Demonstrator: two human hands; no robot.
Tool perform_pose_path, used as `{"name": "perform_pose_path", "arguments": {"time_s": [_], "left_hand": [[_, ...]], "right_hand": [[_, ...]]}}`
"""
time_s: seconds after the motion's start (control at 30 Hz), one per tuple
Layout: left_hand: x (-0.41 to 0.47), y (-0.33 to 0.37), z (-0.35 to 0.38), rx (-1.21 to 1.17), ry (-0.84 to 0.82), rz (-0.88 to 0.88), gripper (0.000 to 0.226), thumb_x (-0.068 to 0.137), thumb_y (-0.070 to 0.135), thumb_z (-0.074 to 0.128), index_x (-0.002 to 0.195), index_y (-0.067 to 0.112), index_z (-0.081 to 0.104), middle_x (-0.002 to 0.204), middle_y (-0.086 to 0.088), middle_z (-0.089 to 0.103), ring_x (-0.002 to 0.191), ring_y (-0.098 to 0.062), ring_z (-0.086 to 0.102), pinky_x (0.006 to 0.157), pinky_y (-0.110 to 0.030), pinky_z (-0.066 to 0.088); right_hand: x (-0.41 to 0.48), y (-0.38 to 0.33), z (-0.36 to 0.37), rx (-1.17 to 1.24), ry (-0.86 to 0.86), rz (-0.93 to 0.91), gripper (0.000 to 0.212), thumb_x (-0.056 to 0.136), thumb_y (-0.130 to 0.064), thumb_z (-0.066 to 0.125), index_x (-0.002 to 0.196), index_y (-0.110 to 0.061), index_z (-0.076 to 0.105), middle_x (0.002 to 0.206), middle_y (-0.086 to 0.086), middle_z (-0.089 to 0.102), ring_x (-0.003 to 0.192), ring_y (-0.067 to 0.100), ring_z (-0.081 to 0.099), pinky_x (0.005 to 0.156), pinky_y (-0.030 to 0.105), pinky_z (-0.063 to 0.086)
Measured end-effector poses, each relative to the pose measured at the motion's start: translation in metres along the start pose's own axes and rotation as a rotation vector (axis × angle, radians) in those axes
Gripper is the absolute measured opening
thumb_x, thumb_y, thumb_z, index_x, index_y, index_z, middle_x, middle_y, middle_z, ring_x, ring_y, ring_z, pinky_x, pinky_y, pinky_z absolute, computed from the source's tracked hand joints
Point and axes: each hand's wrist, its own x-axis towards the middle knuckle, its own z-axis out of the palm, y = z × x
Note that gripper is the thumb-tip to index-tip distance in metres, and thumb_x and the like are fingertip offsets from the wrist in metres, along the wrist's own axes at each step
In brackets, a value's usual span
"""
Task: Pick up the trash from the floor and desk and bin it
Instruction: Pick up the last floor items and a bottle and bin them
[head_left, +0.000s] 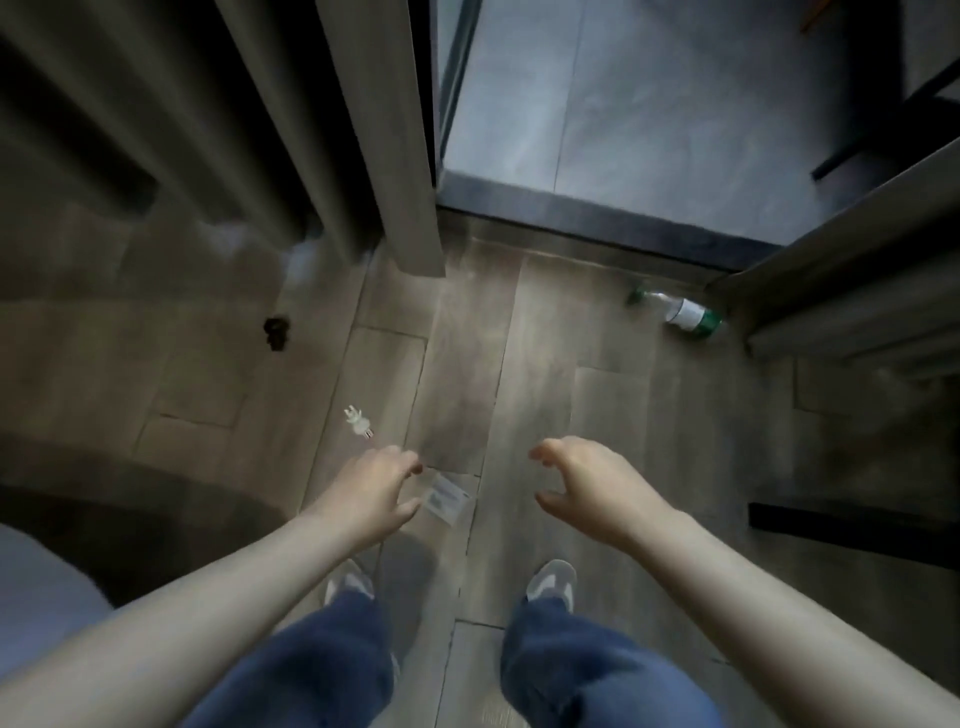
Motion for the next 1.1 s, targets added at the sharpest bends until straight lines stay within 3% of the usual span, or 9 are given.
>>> {"name": "perform_pose_path", "arguments": {"time_s": [0.23,0.33,0.43,0.6,0.9,1.1], "left_hand": [[0.112,-0.084,0.157,0.079,-0.087,0.145,0.049,0.081,0.040,0.066,0.123,0.017,0.054,0.120,-0.002,0.055,0.110,-0.020,0.054,0.088,-0.030,0.044],[0.157,-0.114,0.221,0.113,-0.066,0.255,0.054,0.072,0.043,0.069,0.116,0.014,0.057,0.114,-0.007,0.057,0.104,-0.027,0.057,0.085,-0.032,0.047],[0.197,-0.134,0.262,0.165,-0.030,0.326,0.063,0.072,0.048,0.068,0.123,0.016,0.052,0.121,-0.004,0.051,0.109,-0.022,0.052,0.089,-0.032,0.043],[0.225,-0.136,0.289,0.322,0.024,0.434,0.070,0.066,0.056,0.071,0.121,0.018,0.051,0.121,-0.004,0.046,0.108,-0.023,0.045,0.085,-0.037,0.042],[0.231,-0.126,0.297,0.425,-0.006,0.380,0.070,0.066,0.056,0.073,0.119,0.018,0.047,0.123,-0.002,0.042,0.113,-0.022,0.039,0.090,-0.035,0.033],[0.235,-0.139,0.290,0.364,0.020,0.250,0.044,0.077,0.048,0.066,0.108,0.018,0.053,0.115,-0.003,0.055,0.109,-0.024,0.050,0.086,-0.033,0.035]], "right_hand": [[0.135,0.069,0.132,-0.106,0.004,-0.112,0.046,0.089,-0.032,0.059,0.133,-0.021,0.051,0.127,0.002,0.059,0.117,0.020,0.055,0.095,0.032,0.045],[0.189,0.091,0.180,-0.196,-0.003,-0.205,0.047,0.090,-0.034,0.059,0.134,-0.022,0.049,0.128,0.001,0.058,0.116,0.020,0.056,0.095,0.035,0.048],[0.227,0.107,0.214,-0.275,-0.011,-0.280,0.049,0.090,-0.036,0.061,0.136,-0.023,0.048,0.130,-0.002,0.057,0.117,0.017,0.055,0.095,0.032,0.048],[0.248,0.117,0.223,-0.388,-0.027,-0.324,0.049,0.092,-0.034,0.060,0.137,-0.023,0.046,0.128,-0.001,0.057,0.115,0.016,0.056,0.094,0.032,0.049],[0.227,0.123,0.237,-0.406,-0.052,-0.294,0.049,0.093,-0.031,0.058,0.139,-0.021,0.045,0.134,-0.001,0.054,0.120,0.016,0.053,0.097,0.029,0.046],[0.230,0.124,0.239,-0.400,-0.035,-0.279,0.048,0.093,-0.032,0.059,0.138,-0.021,0.046,0.132,0.000,0.056,0.119,0.017,0.054,0.095,0.029,0.046]]}}
